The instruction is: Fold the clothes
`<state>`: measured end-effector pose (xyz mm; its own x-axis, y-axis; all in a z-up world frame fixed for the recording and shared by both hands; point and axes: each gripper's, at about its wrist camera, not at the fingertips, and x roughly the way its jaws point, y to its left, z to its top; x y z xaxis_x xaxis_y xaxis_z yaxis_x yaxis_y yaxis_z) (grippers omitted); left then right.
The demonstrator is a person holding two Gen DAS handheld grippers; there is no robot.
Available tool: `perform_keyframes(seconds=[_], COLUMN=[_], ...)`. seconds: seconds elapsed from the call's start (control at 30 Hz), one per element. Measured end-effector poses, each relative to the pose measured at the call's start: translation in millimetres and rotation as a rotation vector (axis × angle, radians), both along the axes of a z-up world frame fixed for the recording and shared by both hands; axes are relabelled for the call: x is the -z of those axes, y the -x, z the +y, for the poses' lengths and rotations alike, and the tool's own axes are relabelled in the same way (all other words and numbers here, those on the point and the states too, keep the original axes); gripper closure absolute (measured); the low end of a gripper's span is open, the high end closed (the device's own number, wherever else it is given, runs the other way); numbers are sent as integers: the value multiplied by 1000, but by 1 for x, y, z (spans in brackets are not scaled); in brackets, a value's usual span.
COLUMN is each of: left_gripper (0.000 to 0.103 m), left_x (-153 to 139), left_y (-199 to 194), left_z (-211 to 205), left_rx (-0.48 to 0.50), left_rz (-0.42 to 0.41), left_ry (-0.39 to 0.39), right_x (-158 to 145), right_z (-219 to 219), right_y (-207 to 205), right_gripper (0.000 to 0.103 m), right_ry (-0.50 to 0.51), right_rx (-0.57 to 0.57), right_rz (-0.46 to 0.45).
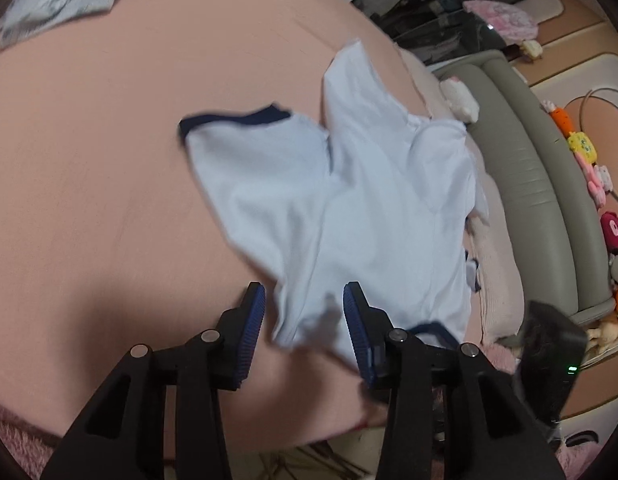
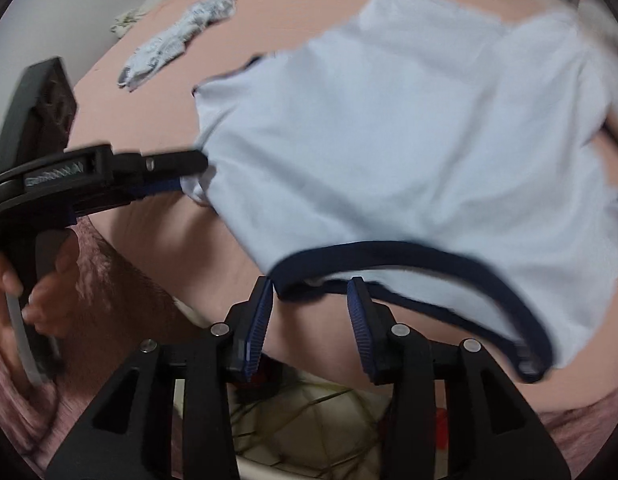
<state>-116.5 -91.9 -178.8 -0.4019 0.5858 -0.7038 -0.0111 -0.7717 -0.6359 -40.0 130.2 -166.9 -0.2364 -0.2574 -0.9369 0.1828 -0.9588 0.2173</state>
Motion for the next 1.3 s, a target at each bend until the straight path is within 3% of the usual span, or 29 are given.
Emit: perform_keyframes(seconds=[0.2, 0.33, 0.4, 0.67, 0.73, 0.8, 0.9, 0.97, 1.1, 1.2, 1.3], left_gripper=[61, 61, 61, 63, 63, 63, 63, 63, 64, 85, 89], left_x=[4, 7, 12, -3, -10, -8, 9, 20, 26, 25, 16], left_y=[-2, -3, -4, -21, -25, -32, -39, -35, -18, -6, -6], left_z=[-6, -2, 9, 17, 17, 16, 11, 11, 5, 17, 28], left_rx=[8, 35, 68, -11, -13, 7, -2, -39, -117, -85, -59], left_rz=[-12, -26, -53, -13, -19, -74, -148, -180, -185, -191, -159], left_ry=[-16, -62, -46, 119, 131, 103, -50, -94, -171, -2, 64], right_x=[1, -11, -10, 6, 9, 10, 2, 0, 10, 10, 21], right_z=[20, 56, 64, 66, 56, 47, 44, 46, 35, 29, 35], right_y=[13, 14, 16, 36, 47, 52, 45, 37, 37, 39, 46], right_gripper=[70, 70, 69, 67, 66, 66, 66, 66, 67, 67, 67], right_ry=[-88, 71, 98, 207, 241, 258, 310, 330, 374, 316, 258], right_rx=[109, 205, 211, 238, 248, 236, 205, 189, 149, 170, 252], right_rz=[57, 35, 29, -25, -33, -45, -57, -72, -112, -74, -73])
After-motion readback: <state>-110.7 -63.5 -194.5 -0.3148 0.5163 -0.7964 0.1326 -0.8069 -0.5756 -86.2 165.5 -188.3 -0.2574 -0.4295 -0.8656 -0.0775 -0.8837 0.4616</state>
